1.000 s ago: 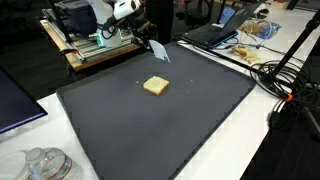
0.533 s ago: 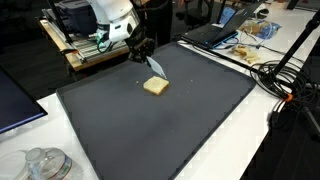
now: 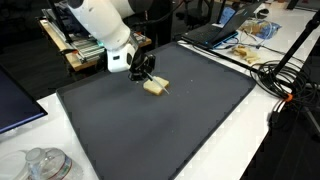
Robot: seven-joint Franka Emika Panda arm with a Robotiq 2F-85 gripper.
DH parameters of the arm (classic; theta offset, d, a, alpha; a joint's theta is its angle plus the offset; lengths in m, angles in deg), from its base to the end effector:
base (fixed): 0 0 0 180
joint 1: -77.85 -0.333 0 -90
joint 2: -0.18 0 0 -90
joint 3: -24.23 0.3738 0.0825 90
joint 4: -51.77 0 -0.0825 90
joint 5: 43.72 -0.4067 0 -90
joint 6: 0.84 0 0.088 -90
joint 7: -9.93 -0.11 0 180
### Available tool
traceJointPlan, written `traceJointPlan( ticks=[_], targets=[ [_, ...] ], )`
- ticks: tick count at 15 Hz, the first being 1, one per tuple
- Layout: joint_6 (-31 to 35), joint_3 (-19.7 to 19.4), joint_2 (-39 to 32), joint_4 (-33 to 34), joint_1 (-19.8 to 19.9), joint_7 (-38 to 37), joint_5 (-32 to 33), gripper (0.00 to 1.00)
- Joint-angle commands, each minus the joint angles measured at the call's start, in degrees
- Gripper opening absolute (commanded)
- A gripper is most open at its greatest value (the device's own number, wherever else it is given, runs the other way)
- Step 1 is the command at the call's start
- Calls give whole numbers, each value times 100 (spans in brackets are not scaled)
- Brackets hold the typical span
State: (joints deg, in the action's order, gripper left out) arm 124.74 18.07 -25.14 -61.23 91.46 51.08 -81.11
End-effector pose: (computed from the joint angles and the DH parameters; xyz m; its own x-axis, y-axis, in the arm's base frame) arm 0.6055 -0.1893 0.2657 0.9969 -0.0732 0.0301 -0.0510 -0.8853 -0.4623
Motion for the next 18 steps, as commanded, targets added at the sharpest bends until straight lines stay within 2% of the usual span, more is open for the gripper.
traceJointPlan(
  ticks=[1, 5, 10, 18],
  targets=[
    [-585, 215, -654, 1012, 234, -89, 329, 1],
    [-802, 336, -1119, 1719, 191, -325, 821, 1],
    [-803, 417, -1384, 2226, -19, -992, 1816, 1],
    [-686, 311, -1130, 2021, -548, -2422, 3165, 1]
  ],
)
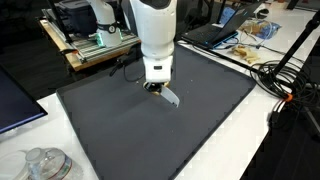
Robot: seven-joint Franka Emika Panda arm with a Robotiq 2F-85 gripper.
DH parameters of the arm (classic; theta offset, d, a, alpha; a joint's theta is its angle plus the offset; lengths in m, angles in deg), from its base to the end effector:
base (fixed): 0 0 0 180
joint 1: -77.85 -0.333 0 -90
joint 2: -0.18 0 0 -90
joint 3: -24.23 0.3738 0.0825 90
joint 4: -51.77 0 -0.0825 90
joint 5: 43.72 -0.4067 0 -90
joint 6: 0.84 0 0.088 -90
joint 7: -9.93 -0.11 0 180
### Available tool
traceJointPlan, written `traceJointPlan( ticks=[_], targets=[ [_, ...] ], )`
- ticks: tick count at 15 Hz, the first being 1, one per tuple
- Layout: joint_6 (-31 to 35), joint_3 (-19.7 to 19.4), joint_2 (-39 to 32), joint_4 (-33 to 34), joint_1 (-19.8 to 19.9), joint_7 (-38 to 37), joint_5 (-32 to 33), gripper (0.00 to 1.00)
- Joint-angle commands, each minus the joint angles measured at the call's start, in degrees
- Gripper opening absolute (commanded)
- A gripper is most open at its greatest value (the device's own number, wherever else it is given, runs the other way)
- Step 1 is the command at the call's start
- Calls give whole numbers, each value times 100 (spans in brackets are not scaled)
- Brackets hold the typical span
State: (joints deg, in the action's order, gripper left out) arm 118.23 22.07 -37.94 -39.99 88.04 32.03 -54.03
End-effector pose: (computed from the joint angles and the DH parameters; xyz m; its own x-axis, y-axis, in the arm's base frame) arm 0.7130 -0.1422 0.2548 0.9873 0.0849 -0.1341 0.0603 -0.9822 -0.1780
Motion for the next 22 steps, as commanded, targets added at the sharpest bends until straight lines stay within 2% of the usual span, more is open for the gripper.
traceJointPlan(
  ticks=[1, 6, 12, 16, 22],
  targets=[
    [-53, -105, 169, -123, -270, -677, 595, 1],
    [-663, -200, 290, -100, -644, -1620, 1211, 1],
    [-1275, -154, 391, -65, -914, -2133, 1580, 1],
    [-748, -130, 496, -282, -1118, -2413, 1711, 1],
    [62, -280, 897, -912, -1655, -3359, 2593, 1]
  ],
)
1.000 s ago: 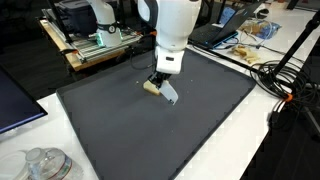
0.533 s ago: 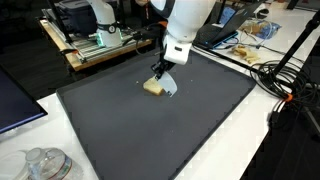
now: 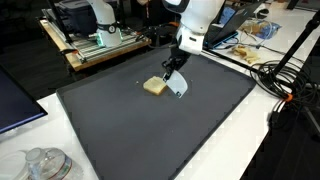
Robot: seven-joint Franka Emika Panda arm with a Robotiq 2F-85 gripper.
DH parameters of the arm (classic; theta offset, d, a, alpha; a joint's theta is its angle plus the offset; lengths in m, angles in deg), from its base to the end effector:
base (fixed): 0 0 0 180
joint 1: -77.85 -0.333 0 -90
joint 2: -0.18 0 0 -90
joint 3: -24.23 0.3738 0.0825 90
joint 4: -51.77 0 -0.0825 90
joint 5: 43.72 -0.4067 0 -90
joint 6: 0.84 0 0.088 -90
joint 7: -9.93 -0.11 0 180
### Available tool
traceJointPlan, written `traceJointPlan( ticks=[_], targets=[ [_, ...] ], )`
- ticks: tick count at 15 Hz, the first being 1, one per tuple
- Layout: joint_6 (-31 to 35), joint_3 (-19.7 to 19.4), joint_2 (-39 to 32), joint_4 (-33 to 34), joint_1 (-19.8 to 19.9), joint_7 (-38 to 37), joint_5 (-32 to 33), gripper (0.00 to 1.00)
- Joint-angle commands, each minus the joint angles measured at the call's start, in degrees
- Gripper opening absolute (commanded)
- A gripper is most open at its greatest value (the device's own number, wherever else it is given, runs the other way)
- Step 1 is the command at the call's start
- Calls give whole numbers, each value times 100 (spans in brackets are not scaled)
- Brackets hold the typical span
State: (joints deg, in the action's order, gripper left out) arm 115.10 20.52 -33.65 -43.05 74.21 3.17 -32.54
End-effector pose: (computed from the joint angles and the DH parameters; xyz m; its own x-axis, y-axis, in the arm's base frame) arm 0.7083 -0.0066 0.2834 0.9784 -0.0292 -0.2049 0.0154 -0.9771 0.2124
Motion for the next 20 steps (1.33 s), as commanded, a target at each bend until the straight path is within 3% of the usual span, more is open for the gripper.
traceJointPlan(
  ticks=[1, 8, 14, 15, 20],
  targets=[
    [479, -153, 589, -760, -362, -651, 620, 1],
    [1112, -117, 1792, -2106, -737, -2061, 1405, 1],
    [1018, 56, 2538, -2851, -319, -2177, 386, 1],
    [915, 67, 2165, -2437, -429, -2183, 779, 1],
    [916, 106, 2183, -2475, -382, -2157, 746, 4]
  ],
)
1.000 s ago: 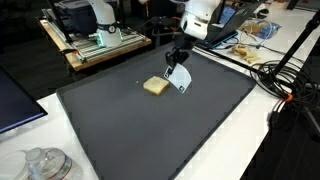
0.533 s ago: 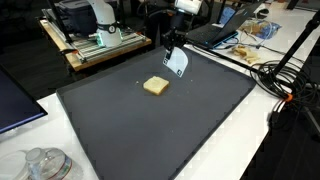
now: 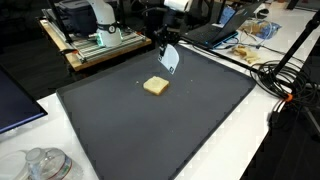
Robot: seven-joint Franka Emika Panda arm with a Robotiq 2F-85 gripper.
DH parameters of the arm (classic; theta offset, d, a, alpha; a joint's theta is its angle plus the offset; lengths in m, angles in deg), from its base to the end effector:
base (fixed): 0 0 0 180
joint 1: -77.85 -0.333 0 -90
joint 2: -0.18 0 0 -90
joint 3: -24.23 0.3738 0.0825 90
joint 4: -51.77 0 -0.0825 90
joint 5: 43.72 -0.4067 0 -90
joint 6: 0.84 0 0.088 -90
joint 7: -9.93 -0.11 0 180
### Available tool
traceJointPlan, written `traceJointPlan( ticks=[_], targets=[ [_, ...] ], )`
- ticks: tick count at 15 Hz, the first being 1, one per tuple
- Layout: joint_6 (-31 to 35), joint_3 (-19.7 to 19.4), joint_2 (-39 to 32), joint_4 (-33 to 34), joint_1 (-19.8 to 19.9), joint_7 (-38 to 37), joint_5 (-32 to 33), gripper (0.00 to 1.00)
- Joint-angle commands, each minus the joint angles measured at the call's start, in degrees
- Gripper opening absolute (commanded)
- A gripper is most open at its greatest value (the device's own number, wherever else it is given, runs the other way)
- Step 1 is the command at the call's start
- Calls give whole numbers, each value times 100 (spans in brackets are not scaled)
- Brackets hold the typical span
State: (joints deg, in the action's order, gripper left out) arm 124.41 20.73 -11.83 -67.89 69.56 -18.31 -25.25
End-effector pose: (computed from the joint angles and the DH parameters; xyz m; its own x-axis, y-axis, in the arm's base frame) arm 0.5925 0.0383 0.3554 0.9787 -0.2055 -0.0021 -0.1965 -0.9386 0.2835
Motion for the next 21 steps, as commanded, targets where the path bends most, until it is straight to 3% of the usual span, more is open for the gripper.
traceJointPlan(
  ticks=[1, 4, 7, 12, 21],
  targets=[
    [-15, 91, -1, 10, 80, -9, 17, 4],
    [-335, 162, -143, 245, 98, -64, -448, 1],
    [-864, 108, -210, 429, 48, -854, -683, 1],
    [-1145, 59, -59, 340, 96, -2217, -763, 1],
    [-522, 63, 173, -182, 349, -3874, -1792, 1]
  ],
)
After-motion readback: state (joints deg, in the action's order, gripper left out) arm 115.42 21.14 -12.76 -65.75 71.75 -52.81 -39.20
